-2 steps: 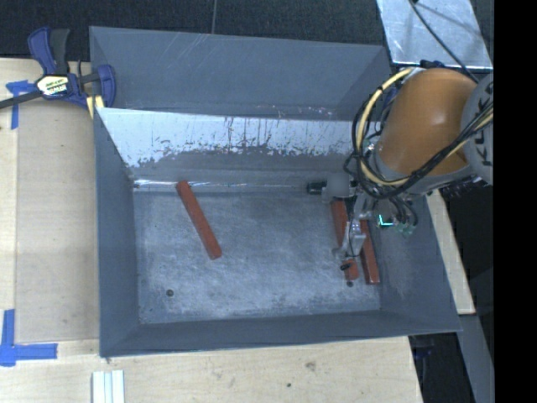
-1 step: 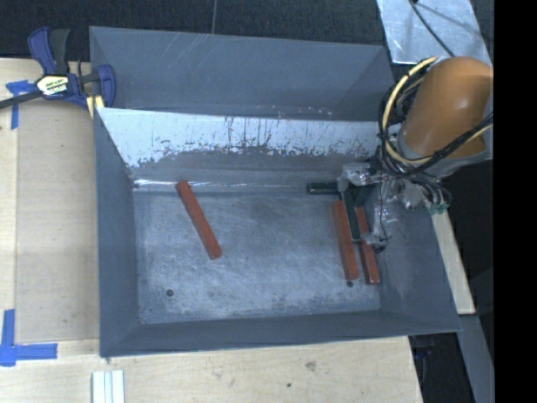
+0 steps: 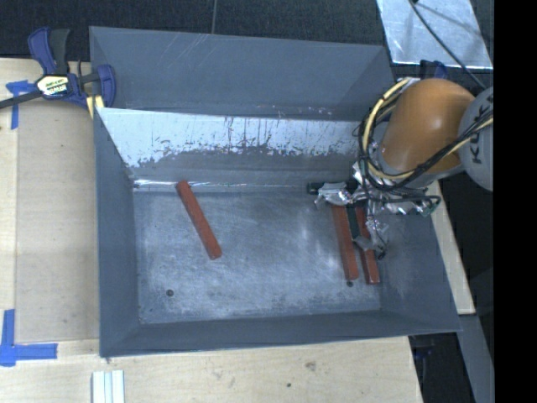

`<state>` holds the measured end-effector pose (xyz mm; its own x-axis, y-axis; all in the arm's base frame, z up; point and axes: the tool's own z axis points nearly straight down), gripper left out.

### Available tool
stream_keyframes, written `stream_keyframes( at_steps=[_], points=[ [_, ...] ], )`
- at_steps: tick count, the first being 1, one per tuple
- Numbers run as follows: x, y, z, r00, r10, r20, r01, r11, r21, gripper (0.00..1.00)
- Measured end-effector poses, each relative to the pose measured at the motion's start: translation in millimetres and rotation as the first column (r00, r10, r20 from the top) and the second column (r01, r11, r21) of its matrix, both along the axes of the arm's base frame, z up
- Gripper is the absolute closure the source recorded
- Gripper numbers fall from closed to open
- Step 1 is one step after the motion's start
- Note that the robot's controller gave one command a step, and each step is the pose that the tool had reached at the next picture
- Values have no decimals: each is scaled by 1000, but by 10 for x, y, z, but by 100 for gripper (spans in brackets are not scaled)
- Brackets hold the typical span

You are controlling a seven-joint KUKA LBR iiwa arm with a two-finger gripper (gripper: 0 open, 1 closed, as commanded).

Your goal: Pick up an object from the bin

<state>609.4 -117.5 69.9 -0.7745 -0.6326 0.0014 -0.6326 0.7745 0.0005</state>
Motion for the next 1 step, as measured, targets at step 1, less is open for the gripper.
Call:
stream_keyframes(
  at_steps=[1],
  points=[
    [16, -4, 28, 878, 478, 12, -479, 878, 25, 0]
  ],
)
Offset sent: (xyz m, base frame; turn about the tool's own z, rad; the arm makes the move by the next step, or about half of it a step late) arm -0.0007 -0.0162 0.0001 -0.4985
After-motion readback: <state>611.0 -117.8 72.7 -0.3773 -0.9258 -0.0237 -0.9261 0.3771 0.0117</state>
